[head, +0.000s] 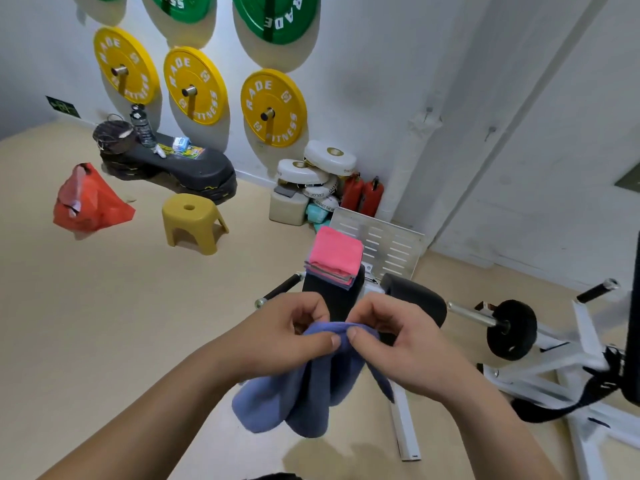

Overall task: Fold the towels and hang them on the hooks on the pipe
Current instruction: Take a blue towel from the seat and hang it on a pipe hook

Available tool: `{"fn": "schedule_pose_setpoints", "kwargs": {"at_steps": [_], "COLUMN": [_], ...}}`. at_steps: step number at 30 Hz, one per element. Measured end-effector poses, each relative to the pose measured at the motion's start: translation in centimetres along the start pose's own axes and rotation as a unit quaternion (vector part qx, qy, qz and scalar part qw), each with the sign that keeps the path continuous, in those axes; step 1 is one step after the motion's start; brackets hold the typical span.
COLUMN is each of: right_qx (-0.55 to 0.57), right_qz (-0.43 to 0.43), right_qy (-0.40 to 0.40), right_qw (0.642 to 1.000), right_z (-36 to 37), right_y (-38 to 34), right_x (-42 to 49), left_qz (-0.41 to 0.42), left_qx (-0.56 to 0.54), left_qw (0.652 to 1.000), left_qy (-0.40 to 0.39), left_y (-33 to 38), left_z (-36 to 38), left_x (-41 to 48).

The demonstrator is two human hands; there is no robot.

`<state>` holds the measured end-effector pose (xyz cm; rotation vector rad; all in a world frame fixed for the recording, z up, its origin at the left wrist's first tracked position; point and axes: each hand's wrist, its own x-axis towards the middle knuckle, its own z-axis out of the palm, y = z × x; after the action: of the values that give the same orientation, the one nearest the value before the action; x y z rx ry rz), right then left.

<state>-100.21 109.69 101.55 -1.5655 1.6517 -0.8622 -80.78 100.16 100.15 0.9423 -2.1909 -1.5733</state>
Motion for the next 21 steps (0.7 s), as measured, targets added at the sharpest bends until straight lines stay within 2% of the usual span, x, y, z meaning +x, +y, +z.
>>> {"fn": "schedule_pose_setpoints", "kwargs": {"at_steps": [4,6,9,13,18,21], "right_qx": [0.010,0.029,0.091,0.077,0.120,0.152], "right_qz": [0.001,0.014,0.065,0.128,0.225,0.252], "right_qy": [0.065,0.140,0.263,0.327,0.386,0.419], "right_qw": [0.998,0.990,0.958,0.933,0.886,0.859], "right_z": [0.6,0.6,-0.5,-2.6,-5.2,-6.8], "right_y": [0.2,0.7,2.5,5.5,9.0,10.0], "right_x": [0.2,0.6,1.6,2.6,3.5,3.9], "left_qz": [0.009,-0.014,-0.047,-0.129,-0.241,-0.256], "left_qx": [0.060,0.098,0.108,0.147,0.162,0.192], "left_qw": [0.998,0.993,0.989,0.974,0.956,0.947], "left_qy": [-0.029,-0.061,-0.095,-0.115,-0.051,0.009], "left_y": [-1.7,-2.9,-4.9,-7.9,-12.1,-13.0], "left_z": [-1.5,-1.7,-1.3,-0.3,0.5,0.5], "left_x": [-0.1,-0.3,-0.7,-0.7,-1.1,-1.3]}}
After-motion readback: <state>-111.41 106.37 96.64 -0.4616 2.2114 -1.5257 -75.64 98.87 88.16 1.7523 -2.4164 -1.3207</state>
